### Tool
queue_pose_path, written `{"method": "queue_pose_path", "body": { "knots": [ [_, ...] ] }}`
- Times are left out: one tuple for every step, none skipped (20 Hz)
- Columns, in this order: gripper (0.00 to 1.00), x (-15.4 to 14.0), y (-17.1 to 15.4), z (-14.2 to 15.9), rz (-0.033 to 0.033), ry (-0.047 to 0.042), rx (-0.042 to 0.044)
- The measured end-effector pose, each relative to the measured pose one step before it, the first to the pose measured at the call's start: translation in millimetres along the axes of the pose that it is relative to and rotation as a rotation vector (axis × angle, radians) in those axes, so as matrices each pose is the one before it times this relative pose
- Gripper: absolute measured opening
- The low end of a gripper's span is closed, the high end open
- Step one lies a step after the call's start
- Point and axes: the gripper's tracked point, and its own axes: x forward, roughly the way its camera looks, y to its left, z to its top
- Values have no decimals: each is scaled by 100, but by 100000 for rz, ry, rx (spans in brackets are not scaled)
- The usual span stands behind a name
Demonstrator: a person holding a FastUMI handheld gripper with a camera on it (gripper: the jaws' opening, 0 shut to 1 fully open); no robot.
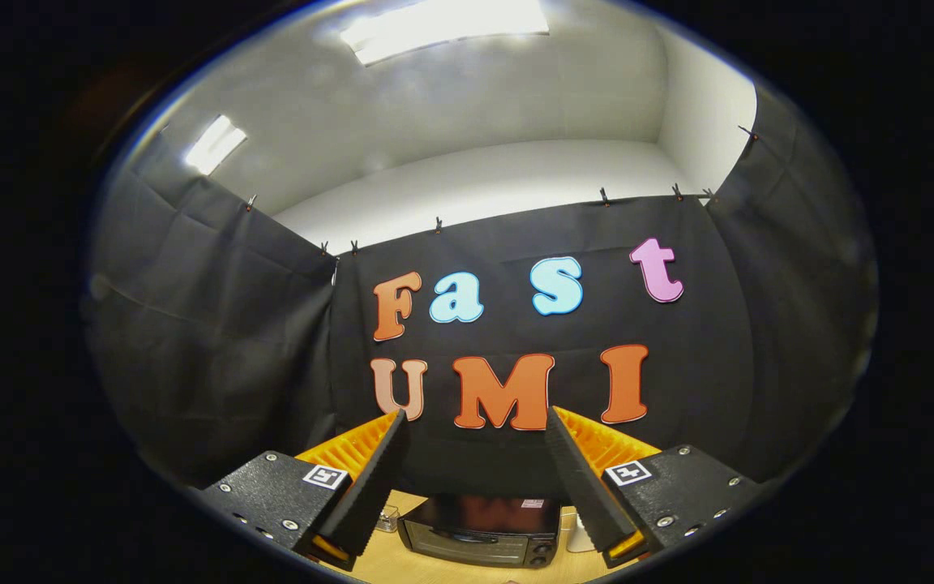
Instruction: Open the toaster oven, put the food inside, and close the toaster oven door.
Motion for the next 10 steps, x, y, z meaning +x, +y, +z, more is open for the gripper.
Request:
{"method": "queue_pose_path", "body": {
  "knots": [
    [99,-50,144,106,183,-143,75],
    [99,58,138,-56,262,-425,82],
    [99,-82,79,4,211,-529,88],
    [99,22,70,-156,90,-310,-184],
    [99,124,14,-185,-111,-308,-190],
    [99,167,39,-231,-188,-357,-175],
    [99,49,-94,-129,-553,-396,198],
    [99,-13,-151,-85,-827,-1098,756],
    [100,-25,-50,124,-580,-1721,754],
    [99,90,-27,100,-396,-1787,155]
  ]
}}
